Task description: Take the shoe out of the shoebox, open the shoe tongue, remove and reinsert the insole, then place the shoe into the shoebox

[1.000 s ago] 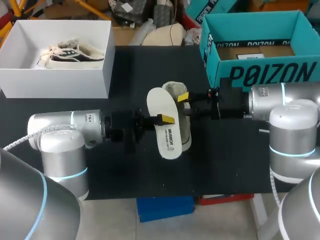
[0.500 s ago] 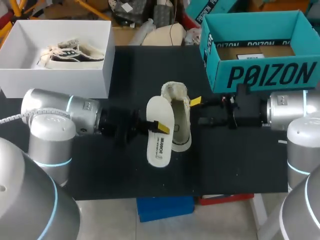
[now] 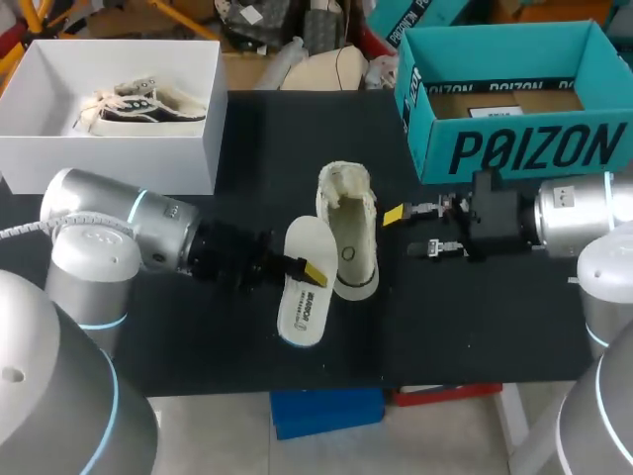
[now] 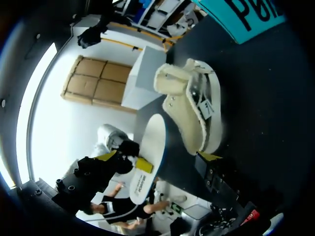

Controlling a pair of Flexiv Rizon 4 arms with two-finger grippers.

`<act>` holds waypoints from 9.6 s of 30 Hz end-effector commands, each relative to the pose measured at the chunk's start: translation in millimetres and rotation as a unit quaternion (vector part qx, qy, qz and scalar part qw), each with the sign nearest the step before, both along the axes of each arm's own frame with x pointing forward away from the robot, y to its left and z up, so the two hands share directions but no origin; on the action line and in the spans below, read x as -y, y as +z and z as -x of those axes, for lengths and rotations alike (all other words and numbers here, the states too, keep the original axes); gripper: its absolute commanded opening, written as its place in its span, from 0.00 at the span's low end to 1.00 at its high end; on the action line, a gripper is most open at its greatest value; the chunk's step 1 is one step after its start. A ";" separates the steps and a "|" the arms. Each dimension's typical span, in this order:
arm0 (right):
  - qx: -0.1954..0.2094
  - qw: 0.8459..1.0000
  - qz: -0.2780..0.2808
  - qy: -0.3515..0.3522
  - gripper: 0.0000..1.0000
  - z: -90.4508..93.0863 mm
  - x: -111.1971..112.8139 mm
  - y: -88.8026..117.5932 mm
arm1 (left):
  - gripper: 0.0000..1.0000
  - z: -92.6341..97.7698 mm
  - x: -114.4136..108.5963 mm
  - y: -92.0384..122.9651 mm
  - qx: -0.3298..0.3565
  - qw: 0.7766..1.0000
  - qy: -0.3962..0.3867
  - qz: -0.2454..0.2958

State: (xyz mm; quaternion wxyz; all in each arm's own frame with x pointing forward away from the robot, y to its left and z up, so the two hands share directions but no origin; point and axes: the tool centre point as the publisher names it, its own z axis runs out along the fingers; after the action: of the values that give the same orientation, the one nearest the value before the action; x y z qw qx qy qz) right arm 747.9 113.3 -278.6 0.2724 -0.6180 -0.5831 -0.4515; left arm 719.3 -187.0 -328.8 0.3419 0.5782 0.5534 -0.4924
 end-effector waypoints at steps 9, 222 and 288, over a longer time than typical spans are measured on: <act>0.002 0.999 0.043 -0.030 1.00 48.5 36.2 18.8 | 0.00 17.9 19.4 6.6 -0.066 0.991 -0.100 -0.061; 0.002 0.999 0.043 -0.030 1.00 48.5 36.2 18.8 | 0.00 -86.9 53.7 2.6 0.151 0.878 -0.032 -0.454; 0.002 0.999 0.043 -0.030 1.00 48.5 36.2 18.8 | 0.00 -228.1 5.2 64.2 -0.071 0.916 0.250 -0.306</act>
State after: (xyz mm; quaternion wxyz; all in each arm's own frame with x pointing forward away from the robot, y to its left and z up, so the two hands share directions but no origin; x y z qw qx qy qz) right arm 698.7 76.4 -260.1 0.2311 -0.6446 -0.5837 -0.4363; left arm 946.7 -186.9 -257.6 0.2041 0.4683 0.8251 -0.2415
